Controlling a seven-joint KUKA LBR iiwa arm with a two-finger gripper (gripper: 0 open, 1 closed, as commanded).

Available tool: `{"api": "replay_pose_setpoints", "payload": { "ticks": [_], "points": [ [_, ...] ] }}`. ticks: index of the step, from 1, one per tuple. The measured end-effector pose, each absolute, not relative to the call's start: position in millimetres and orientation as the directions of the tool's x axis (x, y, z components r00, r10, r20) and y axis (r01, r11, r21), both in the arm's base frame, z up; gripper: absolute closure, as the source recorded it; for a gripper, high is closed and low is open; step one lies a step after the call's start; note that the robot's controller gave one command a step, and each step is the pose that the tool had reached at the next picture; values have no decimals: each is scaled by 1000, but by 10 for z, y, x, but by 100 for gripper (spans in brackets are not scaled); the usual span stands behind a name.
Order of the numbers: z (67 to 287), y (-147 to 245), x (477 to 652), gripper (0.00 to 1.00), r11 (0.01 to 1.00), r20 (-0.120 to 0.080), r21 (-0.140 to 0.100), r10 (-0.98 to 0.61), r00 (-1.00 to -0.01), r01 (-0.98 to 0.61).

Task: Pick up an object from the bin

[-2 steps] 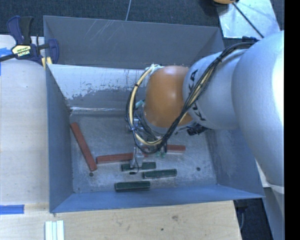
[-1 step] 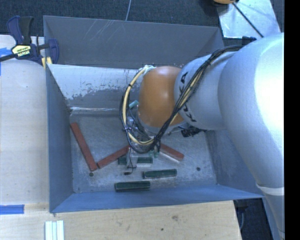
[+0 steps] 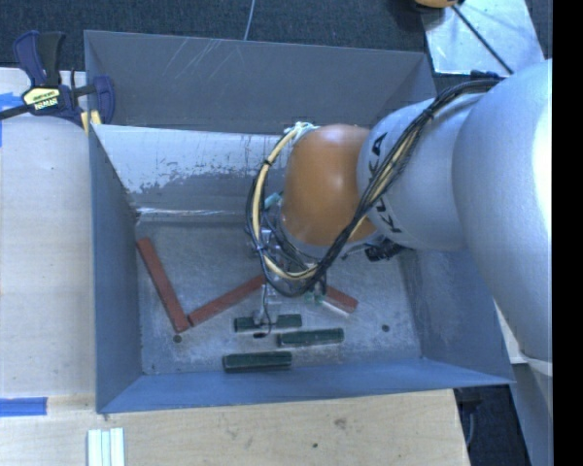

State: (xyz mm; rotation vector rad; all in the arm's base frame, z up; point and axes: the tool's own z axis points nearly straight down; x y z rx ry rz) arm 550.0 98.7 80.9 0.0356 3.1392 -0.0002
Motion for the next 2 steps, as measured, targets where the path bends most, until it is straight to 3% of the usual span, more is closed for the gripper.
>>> {"api": "replay_pose_setpoints", "payload": {
  "ticks": [1, 2],
  "points": [
    [719, 1058, 5506, 0, 979, 0, -1, 202, -979, 202],
    [723, 1452, 5426, 100, 1000, -6, 1, 2, -1000, 2]
  ]
}}
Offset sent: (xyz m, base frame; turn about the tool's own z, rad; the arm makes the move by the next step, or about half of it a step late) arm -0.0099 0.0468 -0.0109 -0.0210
